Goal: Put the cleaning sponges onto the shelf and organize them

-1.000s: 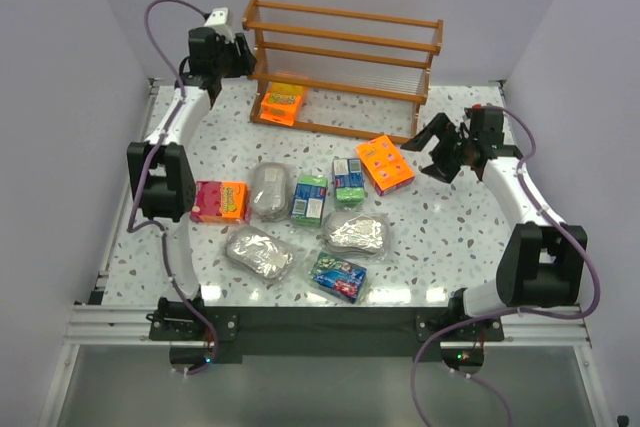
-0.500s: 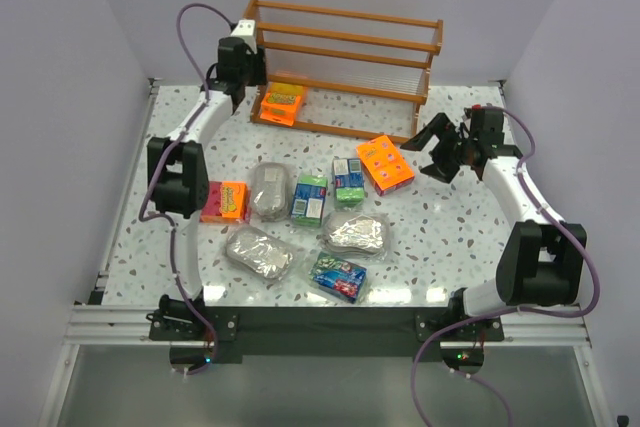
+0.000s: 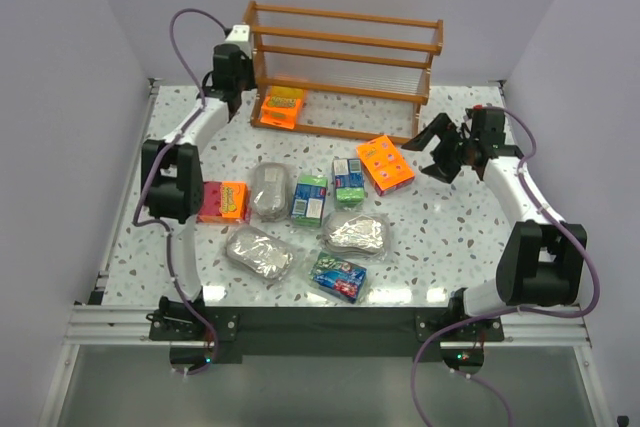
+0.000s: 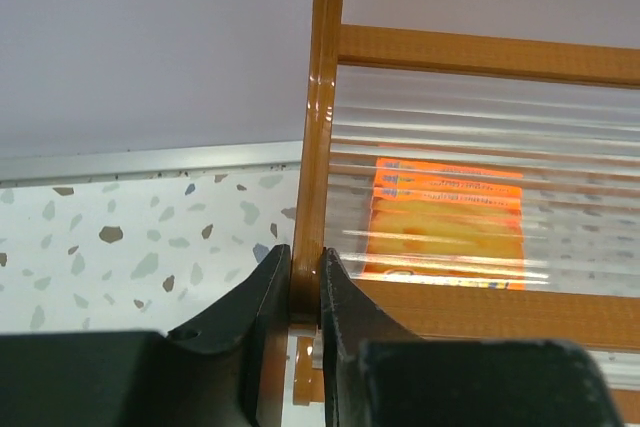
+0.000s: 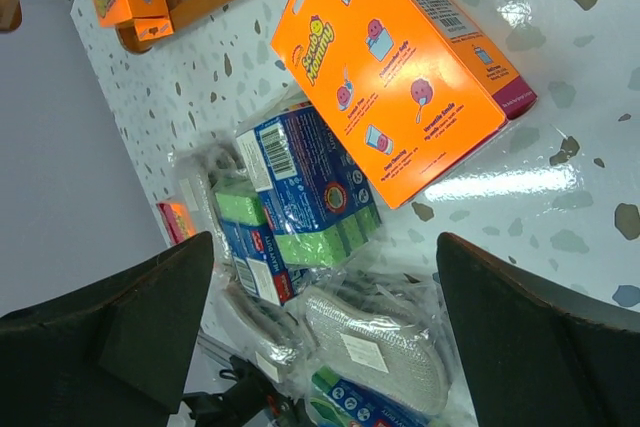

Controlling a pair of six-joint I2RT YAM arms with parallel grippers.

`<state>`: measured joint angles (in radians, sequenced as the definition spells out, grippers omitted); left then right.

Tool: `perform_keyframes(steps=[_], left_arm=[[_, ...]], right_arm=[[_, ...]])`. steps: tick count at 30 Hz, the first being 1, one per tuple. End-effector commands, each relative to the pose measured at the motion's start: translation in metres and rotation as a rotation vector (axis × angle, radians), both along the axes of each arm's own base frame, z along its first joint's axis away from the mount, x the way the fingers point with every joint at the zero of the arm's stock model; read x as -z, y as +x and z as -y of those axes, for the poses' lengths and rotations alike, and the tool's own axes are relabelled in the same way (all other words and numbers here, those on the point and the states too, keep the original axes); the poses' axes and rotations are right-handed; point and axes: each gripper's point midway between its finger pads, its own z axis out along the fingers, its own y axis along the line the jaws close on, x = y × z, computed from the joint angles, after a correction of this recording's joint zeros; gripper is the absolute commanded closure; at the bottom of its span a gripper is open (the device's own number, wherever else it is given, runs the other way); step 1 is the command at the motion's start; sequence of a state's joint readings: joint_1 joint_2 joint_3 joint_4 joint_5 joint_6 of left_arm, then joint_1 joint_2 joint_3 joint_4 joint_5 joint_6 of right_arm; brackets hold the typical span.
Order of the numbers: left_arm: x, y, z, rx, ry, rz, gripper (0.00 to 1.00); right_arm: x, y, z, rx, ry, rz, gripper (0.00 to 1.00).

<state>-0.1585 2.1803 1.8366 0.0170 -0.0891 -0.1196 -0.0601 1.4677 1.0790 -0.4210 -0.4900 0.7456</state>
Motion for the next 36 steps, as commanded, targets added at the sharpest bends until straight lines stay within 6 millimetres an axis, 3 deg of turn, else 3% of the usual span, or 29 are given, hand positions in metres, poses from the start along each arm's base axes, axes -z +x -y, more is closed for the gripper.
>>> perform_keyframes(steps=[1,3,8,9,10,16,19,22,23,24,25,26,29,32,34,36], left_arm=[[-0.021,-0.021,0.006,0.014,-0.031,0.019,1.0],[-0.014,-0.03,0.008,0.018,-0.043,-0.005,1.0],[-0.032,-0.057,0.024,0.048,-0.098,0.006,1.0],[-0.026,-0.064,0.025,0.047,-0.107,-0.011,1.0],[-0.036,-0.071,0.028,0.056,-0.125,0.0,1.0],[-0.038,-0.097,0.034,0.051,-0.194,-0.017,1.0],[-0.037,-0.099,0.028,0.021,-0.201,-0.04,0.9],[-0.051,-0.107,0.022,-0.013,-0.228,-0.041,0.67],[-0.052,-0.112,0.02,-0.021,-0.232,-0.041,0.54],[-0.07,-0.117,0.017,-0.026,-0.24,-0.004,0.49],[-0.075,-0.121,0.015,-0.036,-0.245,0.005,0.44],[-0.08,-0.125,0.009,-0.053,-0.247,0.012,0.25],[-0.095,-0.14,-0.017,-0.125,-0.273,0.021,0.11],[-0.096,-0.162,-0.056,-0.244,-0.249,-0.011,0.09],[-0.086,-0.183,-0.088,-0.329,-0.201,-0.077,0.09],[-0.064,-0.206,-0.1,-0.333,-0.187,-0.181,0.1]], right_arm=[[-0.02,0.006,-0.001,-0.009,0.016,0.06,0.04],[-0.02,0.007,-0.001,-0.008,0.016,0.065,0.04],[-0.017,0.007,0.003,-0.003,-0.016,0.061,0.04],[-0.016,0.007,0.005,-0.003,-0.026,0.056,0.04],[-0.017,0.007,0.006,-0.003,-0.038,0.055,0.04],[-0.006,0.006,0.025,0.008,-0.167,0.014,0.05],[-0.003,0.009,0.038,0.001,-0.261,0.003,0.05],[0.002,0.013,0.047,-0.002,-0.333,-0.014,0.06],[0.004,0.013,0.045,-0.014,-0.341,-0.018,0.06],[0.007,0.014,0.045,-0.02,-0.35,-0.026,0.06],[0.007,0.016,0.046,-0.017,-0.364,-0.022,0.07],[0.009,0.015,0.042,-0.031,-0.372,-0.025,0.06],[0.01,0.014,0.038,-0.051,-0.4,-0.019,0.06],[0.009,0.012,0.024,-0.101,-0.429,-0.004,0.06],[0.009,0.008,0.02,-0.115,-0.432,-0.005,0.05],[0.014,0.004,0.017,-0.125,-0.424,-0.016,0.05]])
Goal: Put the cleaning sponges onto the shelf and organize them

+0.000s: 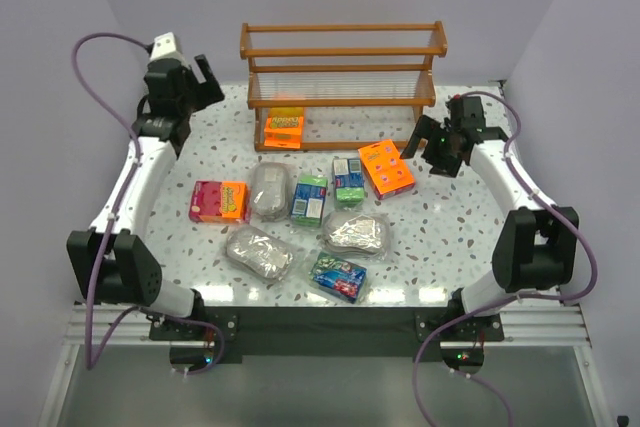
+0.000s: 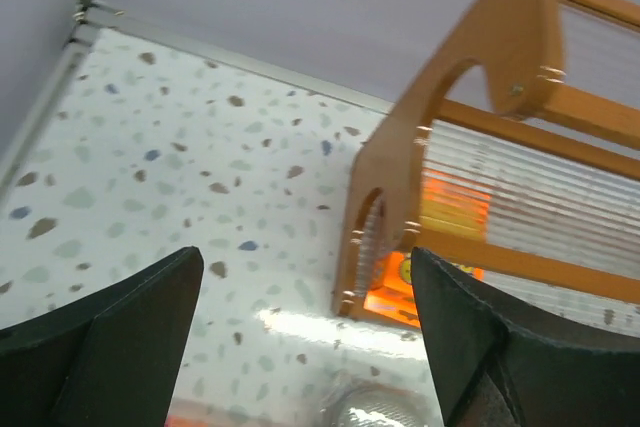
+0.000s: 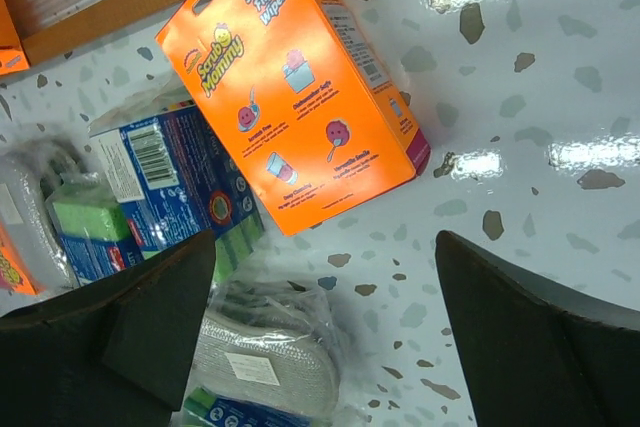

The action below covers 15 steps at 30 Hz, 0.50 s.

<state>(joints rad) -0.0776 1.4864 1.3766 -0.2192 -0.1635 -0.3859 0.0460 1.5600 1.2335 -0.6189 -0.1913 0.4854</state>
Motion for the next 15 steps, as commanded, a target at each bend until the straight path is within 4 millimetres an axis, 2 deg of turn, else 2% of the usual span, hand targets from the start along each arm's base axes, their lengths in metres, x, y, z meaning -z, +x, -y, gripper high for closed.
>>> perform_keyframes(steps=[1,2,3,4,5,7,8,11,15], left_arm=[[0.052,-0.047,-0.05,-0.086,0.02,-0.236,0.12],[0.069,-0.058,-0.053,-0.07,0.009,-0.289,0.16],[0.08,-0.072,-0.051,-0.037,-0.009,-0.342,0.18],[0.088,-0.081,-0.058,-0.049,-0.015,-0.372,0.19],[0.107,-0.094,-0.058,-0.042,-0.019,-0.422,0.21],[0.122,-0.109,-0.06,-0.025,-0.024,-0.461,0.24],[0.138,-0.118,-0.054,0.008,-0.038,-0.5,0.25],[0.159,-0.127,-0.047,0.072,-0.035,-0.547,0.28],[0.176,-0.123,-0.046,0.116,-0.016,-0.584,0.3]], right_arm=[[-0.01,0.0,0.0,-0.022,-0.031,0.032,0.05],[-0.01,-0.001,-0.001,-0.024,-0.027,0.033,0.05],[-0.008,-0.004,-0.002,-0.028,-0.024,0.025,0.05],[-0.008,-0.005,-0.002,-0.03,-0.021,0.027,0.05],[-0.009,-0.006,-0.002,-0.028,-0.017,0.026,0.05],[-0.008,-0.009,-0.006,-0.035,-0.002,0.017,0.05],[-0.008,-0.01,-0.007,-0.038,0.001,0.015,0.05],[-0.007,-0.01,-0.011,-0.052,0.007,0.017,0.05],[-0.004,-0.009,-0.015,-0.064,0.023,0.006,0.05]])
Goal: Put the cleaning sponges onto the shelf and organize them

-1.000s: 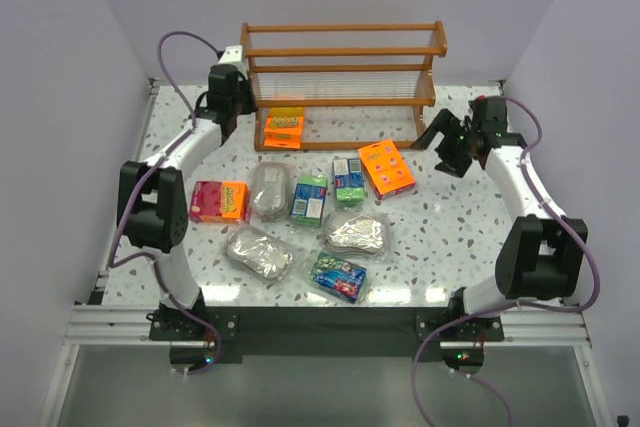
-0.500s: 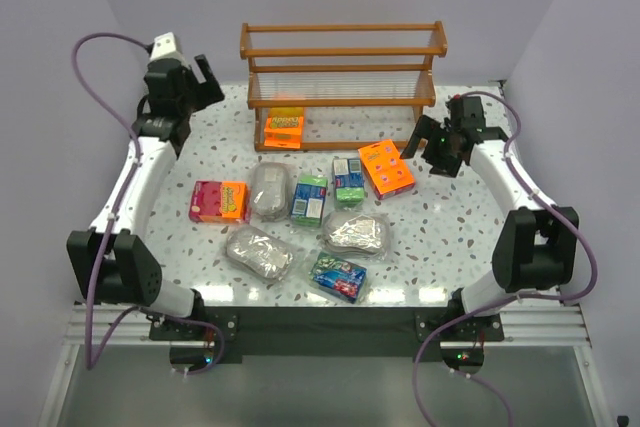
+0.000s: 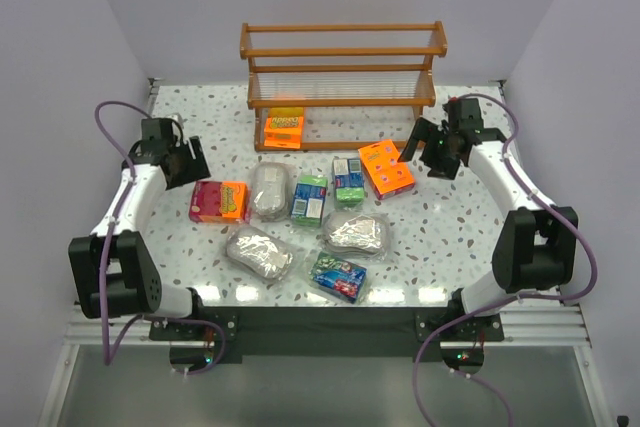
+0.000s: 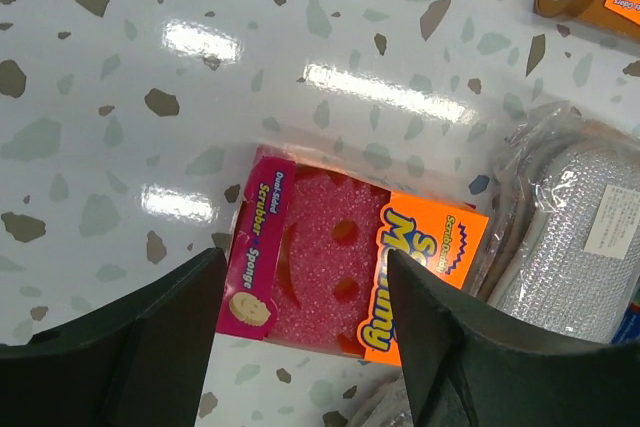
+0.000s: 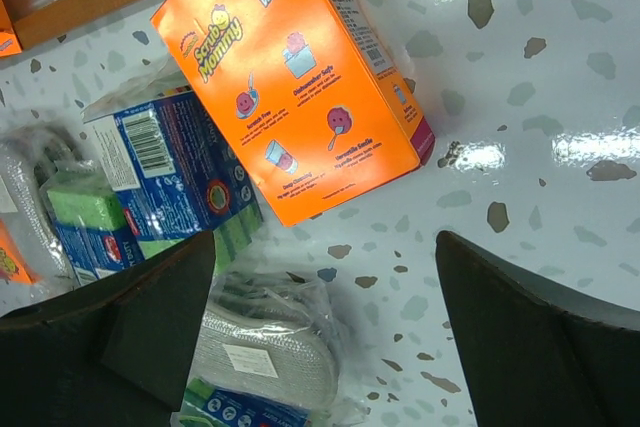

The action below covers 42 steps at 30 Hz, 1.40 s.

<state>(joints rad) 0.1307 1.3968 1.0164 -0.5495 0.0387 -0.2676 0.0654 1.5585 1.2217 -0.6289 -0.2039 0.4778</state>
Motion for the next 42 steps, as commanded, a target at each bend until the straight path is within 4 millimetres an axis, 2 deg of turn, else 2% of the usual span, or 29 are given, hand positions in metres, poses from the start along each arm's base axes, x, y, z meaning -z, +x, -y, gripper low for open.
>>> perform_keyframes(steps=[1,3,7,13,20,23,26,28,29,30,32,33,34,37,42], left_arm=[[0.001,0.008,0.005,0.096,0.0,0.012,0.3],[0.013,0.006,0.009,0.125,-0.018,-0.038,0.3],[0.033,-0.004,0.003,0.119,0.012,-0.113,0.32],[0.041,-0.008,-0.009,0.086,0.072,-0.161,0.3],[0.066,-0.011,-0.003,0.108,0.063,-0.245,0.31],[0.072,-0.011,-0.006,0.101,0.117,-0.277,0.33],[0.077,-0.012,-0.01,0.087,0.138,-0.288,0.38],[0.084,-0.011,-0.008,0.089,0.129,-0.302,0.45],[0.094,-0.015,-0.006,0.092,0.117,-0.336,0.51],[0.1,-0.017,-0.004,0.091,0.103,-0.357,0.62],[0.112,-0.023,-0.002,0.093,0.086,-0.399,0.73],[0.112,-0.023,0.0,0.093,0.079,-0.4,0.83],[0.11,-0.022,0.0,0.093,0.075,-0.392,0.86],[0.084,-0.006,-0.001,0.089,0.081,-0.317,0.99],[0.03,0.012,-0.008,0.074,0.112,-0.217,1.0]], right_arm=[[-0.008,-0.002,-0.008,-0.034,0.023,0.023,0.05],[-0.007,-0.003,-0.011,-0.043,0.027,0.018,0.05],[-0.007,-0.004,-0.014,-0.049,0.035,0.017,0.05],[-0.004,-0.004,-0.018,-0.057,0.047,0.012,0.05],[-0.005,-0.004,-0.018,-0.057,0.047,0.015,0.05],[-0.007,-0.004,-0.018,-0.056,0.048,0.02,0.04],[-0.009,-0.005,-0.018,-0.059,0.05,0.025,0.04],[-0.009,-0.005,-0.019,-0.059,0.058,0.028,0.04],[-0.009,-0.005,-0.019,-0.059,0.058,0.03,0.04],[-0.009,-0.006,-0.019,-0.058,0.061,0.029,0.04],[-0.012,-0.006,-0.02,-0.062,0.06,0.037,0.04],[-0.012,-0.006,-0.019,-0.06,0.059,0.038,0.04],[-0.014,-0.007,-0.019,-0.06,0.057,0.042,0.04],[-0.015,-0.009,-0.019,-0.058,0.057,0.045,0.04],[-0.017,-0.011,-0.02,-0.062,0.065,0.046,0.04]])
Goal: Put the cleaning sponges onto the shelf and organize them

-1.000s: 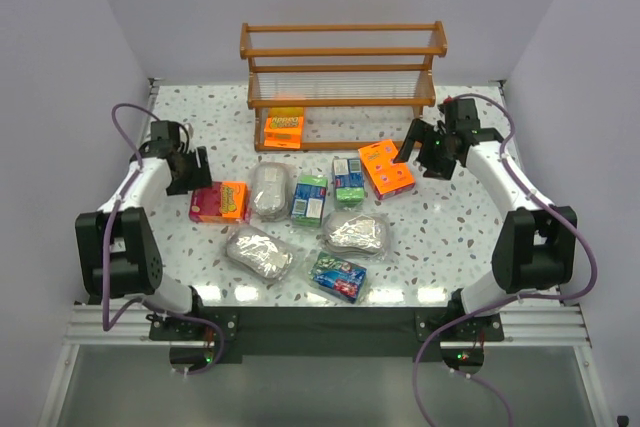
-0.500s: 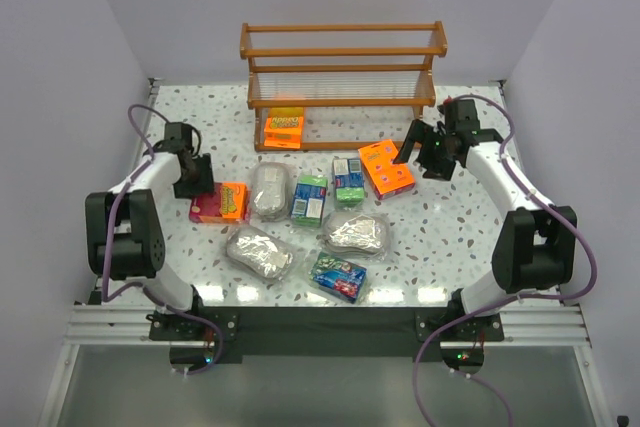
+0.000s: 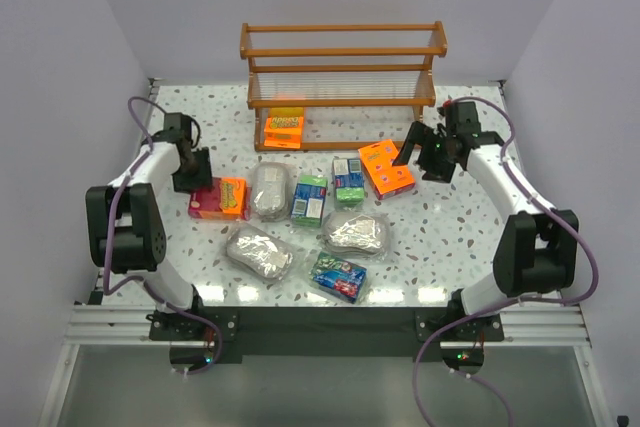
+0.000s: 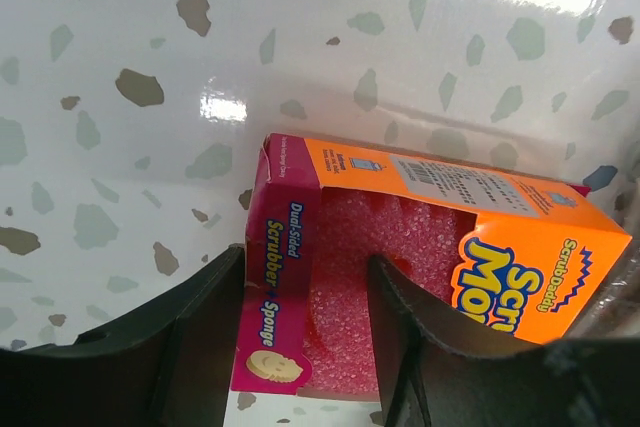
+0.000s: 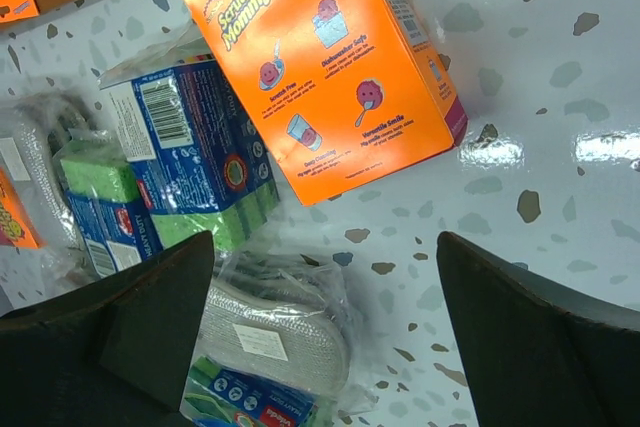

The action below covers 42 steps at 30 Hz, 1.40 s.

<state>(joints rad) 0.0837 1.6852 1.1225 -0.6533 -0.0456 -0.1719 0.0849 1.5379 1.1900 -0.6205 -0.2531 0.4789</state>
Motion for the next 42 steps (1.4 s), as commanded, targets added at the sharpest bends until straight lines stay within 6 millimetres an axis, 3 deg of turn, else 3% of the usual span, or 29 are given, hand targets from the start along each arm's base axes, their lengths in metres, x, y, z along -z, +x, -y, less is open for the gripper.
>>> perform_keyframes(steps=[1,9,16,18,22,23,24,29,30,36,37,38,39,42], left_arm=[[-0.049,0.021,-0.005,-0.012,0.02,0.116,1.0],[-0.114,0.031,-0.02,-0.066,0.089,0.278,1.0],[-0.188,0.041,-0.012,-0.072,0.052,0.487,1.0],[-0.196,0.044,-0.002,-0.033,0.005,0.518,1.0],[-0.187,0.045,0.058,0.136,-0.289,0.535,1.0],[-0.19,0.039,0.087,0.216,-0.426,0.543,1.0],[-0.177,0.034,0.097,0.232,-0.464,0.522,1.0],[-0.168,0.017,0.149,0.358,-0.551,0.504,1.0],[-0.167,0.014,0.155,0.379,-0.561,0.496,1.0],[-0.169,0.002,0.18,0.565,-0.572,0.46,1.0],[-0.164,-0.002,0.183,0.574,-0.56,0.422,1.0],[-0.163,-0.006,0.193,0.624,-0.546,0.419,1.0],[-0.165,-0.007,0.198,0.649,-0.537,0.42,1.0],[-0.151,-0.008,0.198,0.651,-0.468,0.371,1.0]], right_arm=[[-0.019,0.0,-0.006,-0.016,0.026,0.054,0.04],[-0.035,0.0,-0.022,-0.084,0.107,0.082,0.04],[-0.067,-0.019,-0.076,-0.314,0.253,0.17,0.03],[-0.071,-0.024,-0.084,-0.34,0.268,0.181,0.03],[-0.081,-0.026,-0.1,-0.357,0.335,0.221,0.04],[-0.084,-0.029,-0.105,-0.365,0.351,0.231,0.04],[-0.089,-0.032,-0.117,-0.394,0.365,0.251,0.05],[-0.087,-0.058,-0.166,-0.484,0.368,0.244,0.08],[-0.091,-0.063,-0.179,-0.5,0.391,0.259,0.09],[-0.094,-0.086,-0.198,-0.627,0.356,0.25,0.19],[-0.079,-0.094,-0.192,-0.668,0.299,0.189,0.19],[-0.087,-0.094,-0.192,-0.694,0.287,0.196,0.2],[-0.083,-0.101,-0.187,-0.725,0.261,0.173,0.21],[-0.089,-0.108,-0.185,-0.759,0.255,0.16,0.24]])
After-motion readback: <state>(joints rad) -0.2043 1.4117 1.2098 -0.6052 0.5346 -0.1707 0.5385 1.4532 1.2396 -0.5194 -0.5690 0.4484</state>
